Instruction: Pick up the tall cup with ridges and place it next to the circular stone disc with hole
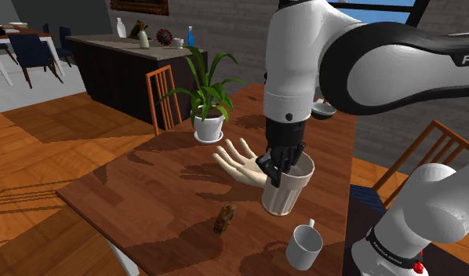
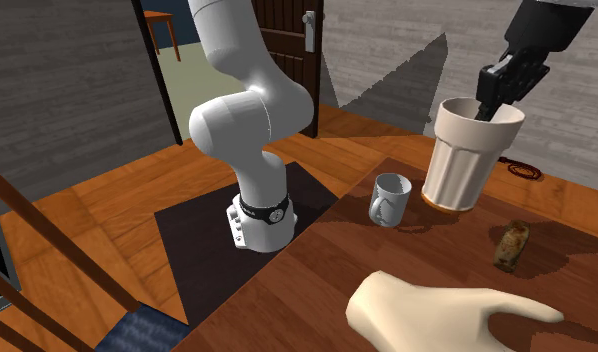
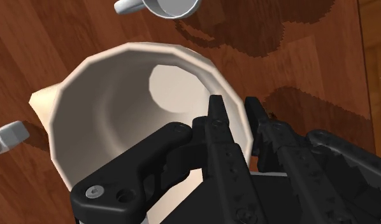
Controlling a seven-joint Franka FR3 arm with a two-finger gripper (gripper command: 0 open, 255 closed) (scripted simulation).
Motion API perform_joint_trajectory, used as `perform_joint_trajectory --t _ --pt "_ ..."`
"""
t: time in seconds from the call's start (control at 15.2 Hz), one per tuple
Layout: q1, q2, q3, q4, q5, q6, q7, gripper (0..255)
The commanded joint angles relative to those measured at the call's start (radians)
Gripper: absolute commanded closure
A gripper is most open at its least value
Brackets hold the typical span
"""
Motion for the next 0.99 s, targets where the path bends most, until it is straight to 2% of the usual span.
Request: perform_joint_trajectory --t 0.0,0.92 --pt "0.001 0.002 0.006 -0.024 0.003 0.027 -0.001 255" --pt "0.005 0.037 0.057 -0.182 0.023 0.220 -0.005 255"
